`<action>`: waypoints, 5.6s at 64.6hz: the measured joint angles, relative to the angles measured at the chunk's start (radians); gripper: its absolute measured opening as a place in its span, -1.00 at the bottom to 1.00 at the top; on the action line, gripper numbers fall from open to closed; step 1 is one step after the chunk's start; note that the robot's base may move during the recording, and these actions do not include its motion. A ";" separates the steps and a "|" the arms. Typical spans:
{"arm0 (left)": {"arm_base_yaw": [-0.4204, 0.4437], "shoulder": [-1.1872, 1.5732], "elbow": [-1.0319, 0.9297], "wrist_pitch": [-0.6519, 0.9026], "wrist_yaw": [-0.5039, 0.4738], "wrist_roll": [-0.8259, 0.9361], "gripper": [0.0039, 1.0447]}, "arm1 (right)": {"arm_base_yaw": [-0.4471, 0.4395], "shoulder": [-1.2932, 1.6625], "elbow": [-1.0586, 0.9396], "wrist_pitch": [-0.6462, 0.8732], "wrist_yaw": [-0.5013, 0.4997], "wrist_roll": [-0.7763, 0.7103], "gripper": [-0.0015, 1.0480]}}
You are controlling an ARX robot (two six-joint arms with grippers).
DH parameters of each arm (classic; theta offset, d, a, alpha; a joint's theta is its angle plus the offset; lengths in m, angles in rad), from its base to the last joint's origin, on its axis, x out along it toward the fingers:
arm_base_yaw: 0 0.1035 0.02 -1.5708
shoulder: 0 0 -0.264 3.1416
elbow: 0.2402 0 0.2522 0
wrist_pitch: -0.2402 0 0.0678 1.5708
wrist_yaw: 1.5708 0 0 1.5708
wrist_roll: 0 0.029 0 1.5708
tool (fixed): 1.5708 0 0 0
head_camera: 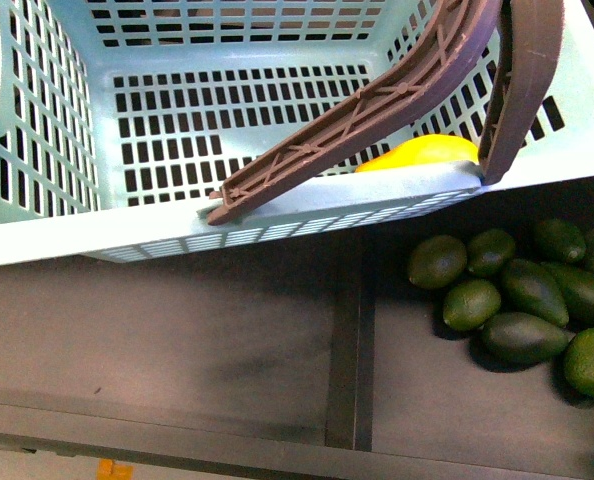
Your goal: Pick mango and avocado into basket
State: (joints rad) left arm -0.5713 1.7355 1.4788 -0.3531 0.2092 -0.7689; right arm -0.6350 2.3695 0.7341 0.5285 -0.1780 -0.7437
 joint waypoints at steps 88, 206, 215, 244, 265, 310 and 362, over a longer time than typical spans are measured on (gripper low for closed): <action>0.000 0.000 0.000 0.000 0.000 -0.001 -0.73 | 0.151 0.104 0.185 -0.025 0.039 0.546 0.83; 0.000 0.000 0.000 0.000 0.001 -0.001 -0.73 | 0.184 0.234 0.322 0.000 0.105 0.717 0.12; 0.000 0.000 0.000 0.000 0.001 -0.001 -0.73 | 0.168 0.206 0.280 0.024 0.077 0.702 0.12; 0.000 0.000 0.000 0.000 0.000 -0.001 -0.73 | 0.064 -0.232 -0.050 0.108 -0.207 0.580 0.11; 0.000 0.000 0.000 0.000 0.001 -0.001 -0.73 | 0.026 -0.757 -0.178 -0.046 -0.394 0.579 0.11; 0.000 0.000 0.000 0.000 0.001 -0.001 -0.73 | 0.905 -0.995 -0.068 0.034 0.233 0.794 0.11; 0.003 0.000 0.000 0.000 -0.004 -0.003 -0.73 | 1.017 -0.872 0.029 -0.003 0.431 0.895 0.83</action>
State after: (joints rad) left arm -0.5678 1.7355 1.4788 -0.3531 0.2054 -0.7715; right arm 0.3817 1.4975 0.7631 0.5259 0.2535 0.1513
